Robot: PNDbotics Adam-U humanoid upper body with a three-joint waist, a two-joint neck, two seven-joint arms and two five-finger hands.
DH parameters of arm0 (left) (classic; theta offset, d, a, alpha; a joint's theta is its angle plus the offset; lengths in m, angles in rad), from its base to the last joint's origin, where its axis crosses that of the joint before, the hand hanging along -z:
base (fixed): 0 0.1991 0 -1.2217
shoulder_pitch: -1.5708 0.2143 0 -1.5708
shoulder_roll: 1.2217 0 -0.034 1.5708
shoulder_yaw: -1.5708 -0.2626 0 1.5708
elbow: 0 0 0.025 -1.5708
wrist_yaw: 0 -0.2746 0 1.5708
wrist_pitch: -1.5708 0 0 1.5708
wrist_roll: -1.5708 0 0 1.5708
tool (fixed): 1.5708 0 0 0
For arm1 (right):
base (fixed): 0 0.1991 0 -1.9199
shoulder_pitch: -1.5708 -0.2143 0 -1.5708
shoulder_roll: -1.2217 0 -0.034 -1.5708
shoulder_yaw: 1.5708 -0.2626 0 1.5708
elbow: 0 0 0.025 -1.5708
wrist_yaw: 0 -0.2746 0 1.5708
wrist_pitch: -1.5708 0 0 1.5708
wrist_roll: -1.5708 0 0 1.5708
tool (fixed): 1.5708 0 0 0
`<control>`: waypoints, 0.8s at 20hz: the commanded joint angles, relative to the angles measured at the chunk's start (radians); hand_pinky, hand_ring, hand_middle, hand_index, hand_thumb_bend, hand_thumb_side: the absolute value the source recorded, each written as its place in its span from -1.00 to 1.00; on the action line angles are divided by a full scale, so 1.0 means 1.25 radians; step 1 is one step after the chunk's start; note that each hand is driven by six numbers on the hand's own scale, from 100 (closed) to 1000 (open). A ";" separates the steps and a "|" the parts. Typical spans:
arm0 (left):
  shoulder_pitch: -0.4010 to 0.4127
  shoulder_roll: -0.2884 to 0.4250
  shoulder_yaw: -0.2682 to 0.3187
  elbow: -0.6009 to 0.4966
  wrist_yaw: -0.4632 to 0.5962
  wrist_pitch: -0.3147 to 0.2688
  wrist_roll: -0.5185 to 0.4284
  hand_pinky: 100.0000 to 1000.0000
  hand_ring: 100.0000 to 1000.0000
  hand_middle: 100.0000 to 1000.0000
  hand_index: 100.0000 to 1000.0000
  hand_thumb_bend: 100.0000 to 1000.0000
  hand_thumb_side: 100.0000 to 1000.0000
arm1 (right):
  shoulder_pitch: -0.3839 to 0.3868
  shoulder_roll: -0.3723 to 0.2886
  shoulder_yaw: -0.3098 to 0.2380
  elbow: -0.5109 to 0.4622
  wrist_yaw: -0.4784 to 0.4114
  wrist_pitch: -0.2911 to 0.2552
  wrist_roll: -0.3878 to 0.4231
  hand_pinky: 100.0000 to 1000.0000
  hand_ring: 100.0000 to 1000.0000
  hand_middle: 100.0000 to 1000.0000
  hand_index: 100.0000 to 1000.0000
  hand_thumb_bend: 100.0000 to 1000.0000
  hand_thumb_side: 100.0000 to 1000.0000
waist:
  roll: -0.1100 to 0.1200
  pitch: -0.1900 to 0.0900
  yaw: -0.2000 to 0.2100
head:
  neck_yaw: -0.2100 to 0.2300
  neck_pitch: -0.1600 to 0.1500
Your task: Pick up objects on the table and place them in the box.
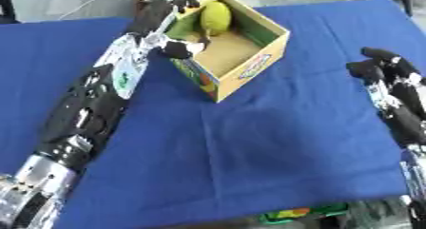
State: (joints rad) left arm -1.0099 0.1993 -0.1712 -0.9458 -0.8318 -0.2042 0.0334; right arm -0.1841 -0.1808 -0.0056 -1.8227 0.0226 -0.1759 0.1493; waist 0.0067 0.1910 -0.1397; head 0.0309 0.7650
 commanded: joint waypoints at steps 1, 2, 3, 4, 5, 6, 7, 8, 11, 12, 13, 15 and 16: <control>-0.007 0.056 -0.008 -0.112 0.086 -0.003 -0.027 0.08 0.48 0.41 0.65 -0.32 -0.36 | -0.007 -0.010 -0.006 -0.007 0.000 -0.002 -0.001 0.62 0.50 0.10 0.59 -1.00 -0.11 | -0.002 -0.012 0.006 | -0.008 0.001; -0.001 0.076 -0.010 -0.154 0.114 -0.001 -0.041 0.08 0.47 0.41 0.65 -0.34 -0.40 | -0.007 -0.009 -0.007 -0.007 0.001 -0.002 -0.002 0.62 0.50 0.10 0.59 -1.00 -0.11 | -0.002 -0.013 0.009 | -0.011 0.000; 0.008 0.099 -0.010 -0.198 0.137 0.004 -0.056 0.10 0.47 0.41 0.65 -0.40 -0.47 | -0.006 -0.010 -0.008 -0.007 0.002 -0.002 -0.003 0.62 0.50 0.10 0.59 -1.00 -0.11 | -0.002 -0.013 0.013 | -0.014 0.000; 0.020 0.125 -0.007 -0.242 0.157 0.011 -0.074 0.11 0.47 0.41 0.65 -0.40 -0.48 | -0.006 -0.010 -0.009 -0.007 0.003 -0.002 -0.004 0.62 0.50 0.10 0.59 -1.00 -0.11 | -0.002 -0.013 0.016 | -0.018 0.000; 0.033 0.149 -0.004 -0.282 0.170 0.021 -0.092 0.13 0.46 0.42 0.64 -0.39 -0.48 | -0.005 -0.011 -0.011 -0.007 0.003 -0.002 -0.005 0.62 0.50 0.10 0.59 -1.00 -0.11 | -0.002 -0.014 0.019 | -0.021 -0.001; 0.046 0.169 0.000 -0.315 0.179 0.031 -0.112 0.13 0.46 0.42 0.64 -0.39 -0.48 | -0.004 -0.011 -0.012 -0.007 0.004 -0.002 -0.006 0.62 0.50 0.10 0.59 -1.00 -0.11 | -0.002 -0.014 0.022 | -0.023 0.000; 0.053 0.181 0.003 -0.340 0.185 0.042 -0.128 0.13 0.46 0.42 0.64 -0.39 -0.48 | -0.004 -0.011 -0.012 -0.007 0.005 -0.002 -0.007 0.62 0.50 0.10 0.59 -1.00 -0.11 | -0.002 -0.014 0.023 | -0.024 0.000; 0.058 0.187 0.005 -0.357 0.190 0.051 -0.141 0.13 0.46 0.42 0.64 -0.39 -0.48 | -0.004 -0.011 -0.012 -0.007 0.005 -0.002 -0.007 0.62 0.50 0.10 0.59 -1.00 -0.11 | -0.002 -0.014 0.023 | -0.025 0.000; 0.126 0.273 0.011 -0.377 0.146 0.052 -0.216 0.26 0.45 0.46 0.65 -0.32 -0.46 | -0.004 -0.013 -0.015 -0.008 0.007 -0.002 -0.010 0.62 0.50 0.10 0.59 -1.00 -0.11 | -0.001 -0.011 0.031 | -0.037 -0.003; 0.147 0.295 0.016 -0.378 0.127 0.045 -0.244 0.28 0.45 0.47 0.66 -0.31 -0.46 | -0.005 -0.013 -0.016 -0.008 0.007 -0.002 -0.011 0.62 0.50 0.10 0.59 -1.00 -0.11 | -0.001 -0.011 0.031 | -0.038 -0.003; 0.166 0.312 0.019 -0.373 0.112 0.037 -0.270 0.30 0.46 0.48 0.66 -0.29 -0.47 | -0.005 -0.013 -0.017 -0.008 0.008 -0.002 -0.011 0.62 0.50 0.10 0.59 -1.00 -0.11 | -0.001 -0.010 0.031 | -0.039 -0.003; 0.188 0.330 0.025 -0.361 0.093 0.022 -0.303 0.30 0.46 0.48 0.66 -0.27 -0.48 | -0.004 -0.013 -0.017 -0.008 0.008 -0.002 -0.012 0.62 0.50 0.10 0.59 -1.00 -0.11 | -0.001 -0.010 0.031 | -0.039 -0.003; 0.202 0.340 0.024 -0.345 0.082 0.016 -0.322 0.34 0.46 0.50 0.66 -0.22 -0.53 | -0.004 -0.013 -0.018 -0.008 0.009 -0.002 -0.013 0.62 0.50 0.10 0.59 -1.00 -0.11 | -0.002 -0.010 0.031 | -0.039 -0.003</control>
State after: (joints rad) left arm -0.7462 0.5794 -0.1569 -1.3747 -0.7119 -0.1756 -0.3410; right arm -0.1833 -0.1808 -0.0189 -1.8205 0.0267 -0.1774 0.1373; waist 0.0041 0.1912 -0.1003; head -0.0150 0.7646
